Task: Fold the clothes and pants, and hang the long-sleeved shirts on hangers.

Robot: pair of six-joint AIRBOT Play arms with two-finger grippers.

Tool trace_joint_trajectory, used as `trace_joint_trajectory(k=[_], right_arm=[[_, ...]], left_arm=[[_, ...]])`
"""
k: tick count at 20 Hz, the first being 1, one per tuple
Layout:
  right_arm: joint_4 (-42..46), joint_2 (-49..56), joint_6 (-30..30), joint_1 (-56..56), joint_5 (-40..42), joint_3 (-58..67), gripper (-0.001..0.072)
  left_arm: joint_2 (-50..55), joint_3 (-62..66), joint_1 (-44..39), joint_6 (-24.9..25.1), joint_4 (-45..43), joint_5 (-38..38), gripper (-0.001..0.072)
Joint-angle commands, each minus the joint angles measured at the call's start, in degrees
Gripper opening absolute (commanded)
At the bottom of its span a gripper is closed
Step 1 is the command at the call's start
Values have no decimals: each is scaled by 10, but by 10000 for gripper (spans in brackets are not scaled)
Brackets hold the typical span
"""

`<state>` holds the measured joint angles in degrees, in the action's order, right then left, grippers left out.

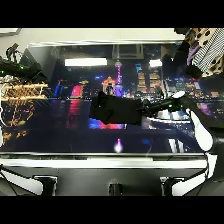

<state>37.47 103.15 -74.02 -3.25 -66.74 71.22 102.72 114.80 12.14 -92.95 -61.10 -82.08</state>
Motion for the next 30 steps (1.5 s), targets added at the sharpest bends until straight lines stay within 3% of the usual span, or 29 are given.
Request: trace_joint_trajectory(k=[1,2,3,5,14,30], right_arm=[[-20,7,14,25,32,-2,219],[-48,4,29,24,29,-2,45],[-78,-3,42,23,30,-1,30],[-93,-24,33,15,31,20,29],[-24,-41,-136,-67,-21,233,29],[76,-44,-246,-324,4,375,28]], left_arm=[[0,0,0,2,0,0,15],[0,0,0,2,0,0,15],[0,0,0,2,0,0,15],[0,0,0,2,0,0,15],[0,0,0,2,0,-22,15],[-12,1,0,-1,1,-60,15]])
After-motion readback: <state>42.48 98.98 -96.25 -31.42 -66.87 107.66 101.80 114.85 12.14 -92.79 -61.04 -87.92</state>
